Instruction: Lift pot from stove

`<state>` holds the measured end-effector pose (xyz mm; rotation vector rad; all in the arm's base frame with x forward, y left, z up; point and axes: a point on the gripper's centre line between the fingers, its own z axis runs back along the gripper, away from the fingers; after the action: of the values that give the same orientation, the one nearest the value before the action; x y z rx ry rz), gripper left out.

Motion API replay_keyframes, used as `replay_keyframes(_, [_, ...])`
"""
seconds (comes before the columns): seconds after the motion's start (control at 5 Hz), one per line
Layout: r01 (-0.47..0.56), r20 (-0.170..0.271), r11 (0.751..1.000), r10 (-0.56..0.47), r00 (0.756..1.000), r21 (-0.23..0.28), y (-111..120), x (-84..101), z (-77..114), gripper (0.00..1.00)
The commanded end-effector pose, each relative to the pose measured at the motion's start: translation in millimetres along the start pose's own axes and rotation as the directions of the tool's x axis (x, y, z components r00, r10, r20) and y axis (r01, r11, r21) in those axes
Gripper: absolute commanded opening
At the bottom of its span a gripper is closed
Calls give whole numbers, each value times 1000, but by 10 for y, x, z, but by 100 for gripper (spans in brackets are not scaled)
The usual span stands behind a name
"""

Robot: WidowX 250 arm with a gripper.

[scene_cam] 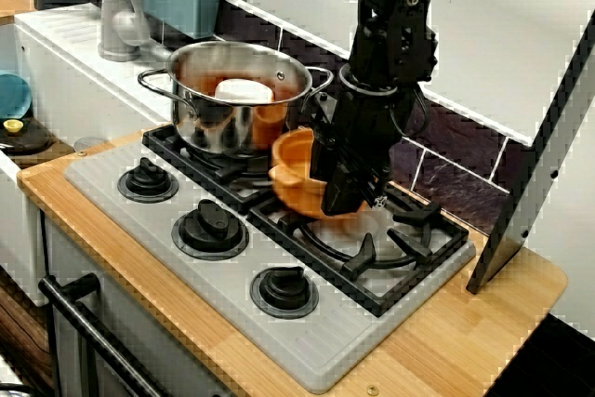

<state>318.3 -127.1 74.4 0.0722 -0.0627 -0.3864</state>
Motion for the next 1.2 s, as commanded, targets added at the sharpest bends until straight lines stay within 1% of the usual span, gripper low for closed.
replay_keyframes(0.0, [-70, 102, 998, 69, 992, 6, 164, -27, 367, 0])
replay_keyframes(0.2, [-81, 106, 997, 81, 991, 0, 186, -98, 441, 0])
replay_keyframes(0.4, [-91, 118, 996, 94, 989, -23, 212, -182, 580, 0])
replay_keyframes(0.6, [-110, 141, 992, 117, 983, -59, 214, -218, 747, 0])
replay_keyframes(1.0, [-139, 199, 982, 163, 966, -128, 265, -211, 1084, 0])
